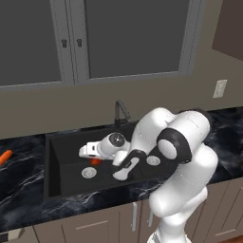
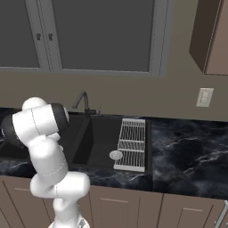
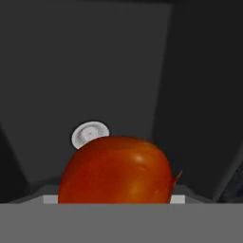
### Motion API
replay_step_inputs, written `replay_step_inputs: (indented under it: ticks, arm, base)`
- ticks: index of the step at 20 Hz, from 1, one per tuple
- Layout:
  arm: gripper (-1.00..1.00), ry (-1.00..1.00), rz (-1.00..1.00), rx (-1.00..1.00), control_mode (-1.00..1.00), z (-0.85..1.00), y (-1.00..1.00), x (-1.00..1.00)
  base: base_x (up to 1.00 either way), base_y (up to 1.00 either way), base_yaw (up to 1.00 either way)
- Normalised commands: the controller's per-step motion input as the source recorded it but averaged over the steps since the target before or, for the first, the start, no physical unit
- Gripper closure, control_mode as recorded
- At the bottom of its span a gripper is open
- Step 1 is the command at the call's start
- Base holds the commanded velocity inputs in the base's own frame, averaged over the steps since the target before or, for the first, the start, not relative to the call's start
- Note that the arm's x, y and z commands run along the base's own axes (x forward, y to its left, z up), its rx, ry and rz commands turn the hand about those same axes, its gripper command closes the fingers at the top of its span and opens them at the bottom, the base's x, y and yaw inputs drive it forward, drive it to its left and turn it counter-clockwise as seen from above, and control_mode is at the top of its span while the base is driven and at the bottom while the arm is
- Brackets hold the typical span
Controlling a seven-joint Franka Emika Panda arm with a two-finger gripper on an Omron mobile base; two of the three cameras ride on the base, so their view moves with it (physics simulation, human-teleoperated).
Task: Turn on the sink faucet. Then move the tomato from the counter to the sink. Turn off the sink. Move the vegetable from the sink to the pot next to the stove. Finally move the pot to the front right burner.
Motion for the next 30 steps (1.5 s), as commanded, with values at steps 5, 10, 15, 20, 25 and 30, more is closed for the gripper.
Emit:
replay_step_inputs:
  ticks: [5,10,15,20,25,30]
  arm:
    - [1.0,0.03,0.0,0.07,-1.0,1.0,0.19,0.0]
    - [1.0,0.05,0.0,0.09,-1.0,1.0,0.19,0.0]
    - [1.0,0.04,0.0,0.06,-1.0,1.0,0.31,0.0]
    - [1.0,0.1,0.0,0.07,-1.0,0.87,0.57,0.0]
    - [1.0,0.19,0.0,0.17,-1.0,0.74,0.38,-0.01]
    - [1.0,0.23,-0.12,0.27,-1.0,0.59,0.05,-0.26]
  base:
    - [0.0,0.0,0.0]
    - [0.0,0.0,0.0]
    - [0.0,0.0,0.0]
    - [0.0,0.0,0.0]
    - [0.0,0.0,0.0]
    - [0.0,0.0,0.0]
